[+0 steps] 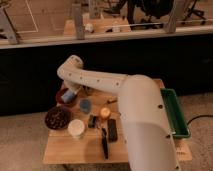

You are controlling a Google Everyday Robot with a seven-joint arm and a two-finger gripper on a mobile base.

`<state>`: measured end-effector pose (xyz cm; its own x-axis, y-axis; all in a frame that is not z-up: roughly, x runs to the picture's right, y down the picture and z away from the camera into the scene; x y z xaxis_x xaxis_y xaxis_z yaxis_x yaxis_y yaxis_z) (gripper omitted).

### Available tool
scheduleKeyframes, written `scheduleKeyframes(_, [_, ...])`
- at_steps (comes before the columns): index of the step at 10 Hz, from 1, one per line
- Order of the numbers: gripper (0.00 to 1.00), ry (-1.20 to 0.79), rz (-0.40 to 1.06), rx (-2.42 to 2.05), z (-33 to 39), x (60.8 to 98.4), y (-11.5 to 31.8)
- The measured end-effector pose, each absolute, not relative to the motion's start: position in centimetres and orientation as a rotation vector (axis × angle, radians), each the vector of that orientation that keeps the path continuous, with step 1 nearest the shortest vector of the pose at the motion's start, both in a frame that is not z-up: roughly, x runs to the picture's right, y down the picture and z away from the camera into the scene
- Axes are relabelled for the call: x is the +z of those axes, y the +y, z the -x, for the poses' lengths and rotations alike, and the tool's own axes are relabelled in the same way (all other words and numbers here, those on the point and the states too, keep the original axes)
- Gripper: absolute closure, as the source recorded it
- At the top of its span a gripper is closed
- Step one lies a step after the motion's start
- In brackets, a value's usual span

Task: Wipe red bowl with sponge

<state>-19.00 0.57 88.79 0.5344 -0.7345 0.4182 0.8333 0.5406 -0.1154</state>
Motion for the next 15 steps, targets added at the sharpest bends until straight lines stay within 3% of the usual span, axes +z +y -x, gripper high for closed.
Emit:
scheduleKeyframes(5, [1.0, -0.354, 0.323, -1.002, 22.5, 90.2, -0.9])
scheduleKeyframes(9, [1.0, -0.372, 0.341, -1.027, 23.1, 89.8, 0.2])
scheduleKeyframes(15, [1.0, -0.336, 0.372, -0.963, 18.4, 89.8, 1.6])
